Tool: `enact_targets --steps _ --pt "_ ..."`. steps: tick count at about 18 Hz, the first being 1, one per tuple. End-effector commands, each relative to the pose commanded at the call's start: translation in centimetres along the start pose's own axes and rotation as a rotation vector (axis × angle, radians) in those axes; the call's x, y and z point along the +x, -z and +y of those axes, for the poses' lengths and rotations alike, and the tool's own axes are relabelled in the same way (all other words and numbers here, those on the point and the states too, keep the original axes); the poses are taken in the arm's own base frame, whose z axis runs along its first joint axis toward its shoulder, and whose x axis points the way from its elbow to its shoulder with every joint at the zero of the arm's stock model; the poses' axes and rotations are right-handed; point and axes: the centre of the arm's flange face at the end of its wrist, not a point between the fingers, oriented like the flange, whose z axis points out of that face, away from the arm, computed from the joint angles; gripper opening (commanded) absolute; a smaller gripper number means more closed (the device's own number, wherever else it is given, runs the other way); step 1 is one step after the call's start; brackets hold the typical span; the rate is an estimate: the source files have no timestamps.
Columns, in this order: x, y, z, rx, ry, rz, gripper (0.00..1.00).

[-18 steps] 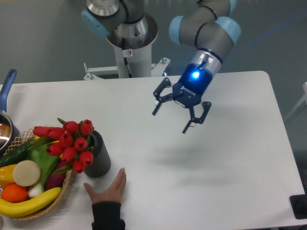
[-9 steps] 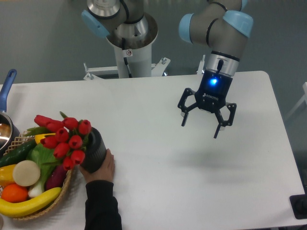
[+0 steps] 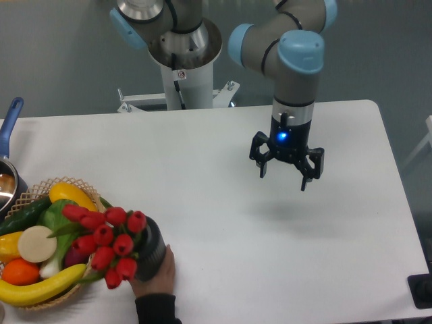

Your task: Insert the flowers into the vase

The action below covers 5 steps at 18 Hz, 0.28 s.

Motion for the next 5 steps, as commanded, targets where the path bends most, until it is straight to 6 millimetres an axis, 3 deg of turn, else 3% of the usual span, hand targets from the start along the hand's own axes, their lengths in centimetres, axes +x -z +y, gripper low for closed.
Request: enact_targets --steps 5 --pt "1.15 -0.40 -0.62 -0.048 -0.027 -0.001 1.00"
